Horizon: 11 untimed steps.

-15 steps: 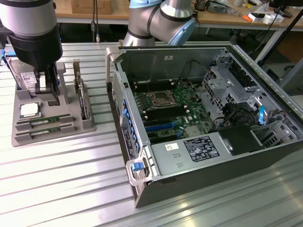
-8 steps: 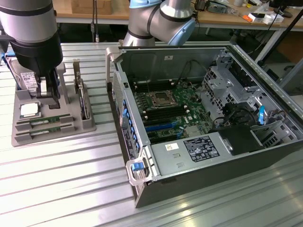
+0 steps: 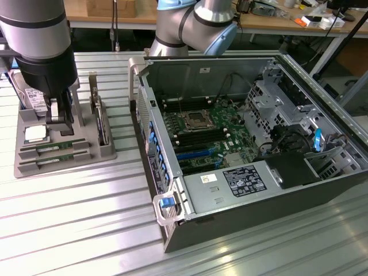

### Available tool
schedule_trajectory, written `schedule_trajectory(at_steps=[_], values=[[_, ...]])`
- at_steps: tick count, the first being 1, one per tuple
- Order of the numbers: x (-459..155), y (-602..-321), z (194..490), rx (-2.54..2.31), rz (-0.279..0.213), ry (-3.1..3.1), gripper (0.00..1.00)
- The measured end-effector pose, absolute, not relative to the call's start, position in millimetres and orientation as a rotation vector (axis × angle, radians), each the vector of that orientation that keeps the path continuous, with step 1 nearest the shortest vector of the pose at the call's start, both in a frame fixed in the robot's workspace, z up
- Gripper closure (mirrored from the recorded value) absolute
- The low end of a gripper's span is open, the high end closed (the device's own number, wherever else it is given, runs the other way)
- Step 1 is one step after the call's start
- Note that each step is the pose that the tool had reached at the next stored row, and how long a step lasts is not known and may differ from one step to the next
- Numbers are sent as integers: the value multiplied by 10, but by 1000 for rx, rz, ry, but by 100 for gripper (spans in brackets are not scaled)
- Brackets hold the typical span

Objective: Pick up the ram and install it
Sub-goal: 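Pick up the ram and move it above insertion slot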

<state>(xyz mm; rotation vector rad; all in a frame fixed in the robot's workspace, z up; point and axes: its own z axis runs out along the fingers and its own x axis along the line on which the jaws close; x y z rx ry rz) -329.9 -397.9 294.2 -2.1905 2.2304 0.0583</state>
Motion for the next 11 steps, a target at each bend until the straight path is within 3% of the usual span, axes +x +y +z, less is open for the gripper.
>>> schedule_trajectory(at_steps=[11], values=[[-3299,-3979,2729,-2195,58,2226,64]])
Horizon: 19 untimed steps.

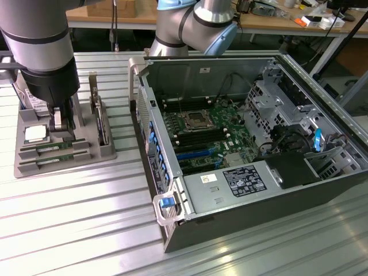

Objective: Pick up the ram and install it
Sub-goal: 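Pick up the ram and move it above insertion slot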

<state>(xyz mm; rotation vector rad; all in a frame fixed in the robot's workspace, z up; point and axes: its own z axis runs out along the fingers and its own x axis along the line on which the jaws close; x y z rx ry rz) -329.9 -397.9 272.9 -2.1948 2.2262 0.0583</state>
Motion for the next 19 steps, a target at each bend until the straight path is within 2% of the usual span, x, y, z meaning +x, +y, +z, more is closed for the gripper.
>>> schedule_trajectory(at_steps=[19], values=[[-3373,-3979,2409,-2205,58,2216,64]])
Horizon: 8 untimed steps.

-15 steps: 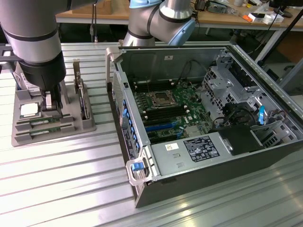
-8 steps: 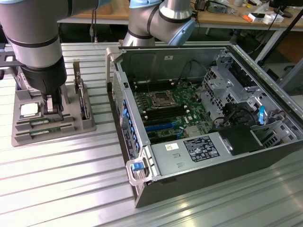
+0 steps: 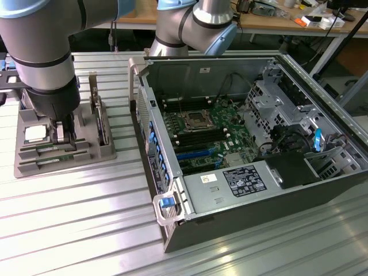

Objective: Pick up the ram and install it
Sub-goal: 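Pick up the ram and move it above insertion slot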

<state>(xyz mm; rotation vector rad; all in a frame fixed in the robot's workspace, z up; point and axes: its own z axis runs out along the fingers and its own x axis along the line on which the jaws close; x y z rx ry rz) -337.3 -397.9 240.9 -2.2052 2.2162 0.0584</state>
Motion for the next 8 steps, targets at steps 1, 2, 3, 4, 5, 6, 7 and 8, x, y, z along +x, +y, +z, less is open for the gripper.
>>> schedule_trajectory(at_steps=[1,2,3,4,5,6,7,8], values=[[-3392,-3979,2401,-2206,58,2216,64],[-3412,-3979,2392,-2206,58,2215,64],[-3432,-3979,2384,-2207,59,2215,64],[-3458,-3979,2368,-2207,58,2214,64],[-3467,-3983,2338,-2208,58,2213,64],[-3475,-3984,2309,-2209,58,2212,64],[-3483,-3985,2274,-2212,58,2209,64],[-3504,-3985,2242,-2218,59,2204,64]])
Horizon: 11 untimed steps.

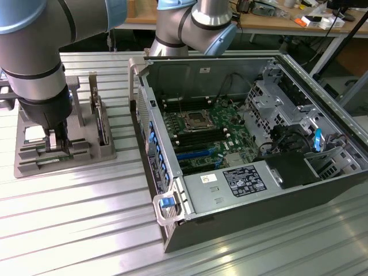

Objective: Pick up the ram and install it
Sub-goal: 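Pick up the ram and move it above insertion slot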

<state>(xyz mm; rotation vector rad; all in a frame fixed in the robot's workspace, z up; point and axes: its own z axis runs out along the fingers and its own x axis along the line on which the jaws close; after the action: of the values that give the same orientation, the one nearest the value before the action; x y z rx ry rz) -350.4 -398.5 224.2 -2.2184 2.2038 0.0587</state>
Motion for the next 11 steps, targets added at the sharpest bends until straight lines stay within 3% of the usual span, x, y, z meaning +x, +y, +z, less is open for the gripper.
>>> schedule_trajectory(at_steps=[11], values=[[-3605,-3985,2097,-2231,59,2191,64]])
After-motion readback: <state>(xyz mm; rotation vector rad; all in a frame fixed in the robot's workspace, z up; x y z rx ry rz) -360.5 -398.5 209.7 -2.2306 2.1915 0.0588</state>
